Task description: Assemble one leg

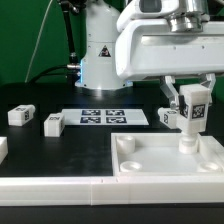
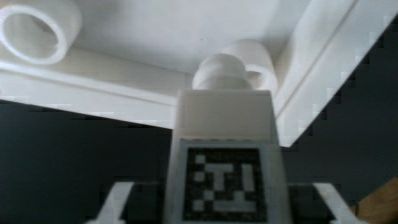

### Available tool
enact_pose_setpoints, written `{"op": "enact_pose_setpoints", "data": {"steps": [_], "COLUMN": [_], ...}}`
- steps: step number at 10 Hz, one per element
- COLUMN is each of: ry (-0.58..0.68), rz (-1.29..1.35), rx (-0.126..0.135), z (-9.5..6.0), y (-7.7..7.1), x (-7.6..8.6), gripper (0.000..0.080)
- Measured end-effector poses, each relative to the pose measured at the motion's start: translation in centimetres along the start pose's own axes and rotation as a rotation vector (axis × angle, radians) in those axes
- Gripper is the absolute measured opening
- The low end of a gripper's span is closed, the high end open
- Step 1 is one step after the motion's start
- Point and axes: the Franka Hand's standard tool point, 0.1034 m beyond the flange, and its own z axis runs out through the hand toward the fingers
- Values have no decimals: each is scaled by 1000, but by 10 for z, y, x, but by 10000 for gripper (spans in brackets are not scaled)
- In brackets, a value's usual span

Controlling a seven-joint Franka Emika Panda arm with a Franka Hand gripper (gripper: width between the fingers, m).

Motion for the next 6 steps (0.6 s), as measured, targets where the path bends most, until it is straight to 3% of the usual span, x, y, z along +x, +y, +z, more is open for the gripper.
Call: {"op": "enact_pose_setpoints", "data": {"steps": [3, 6], "ry": [14, 12], "rz": [12, 5], "rx": [-2, 13], "z": [15, 27], "y": [9, -6], "x": [17, 19], "gripper": [293, 293]}}
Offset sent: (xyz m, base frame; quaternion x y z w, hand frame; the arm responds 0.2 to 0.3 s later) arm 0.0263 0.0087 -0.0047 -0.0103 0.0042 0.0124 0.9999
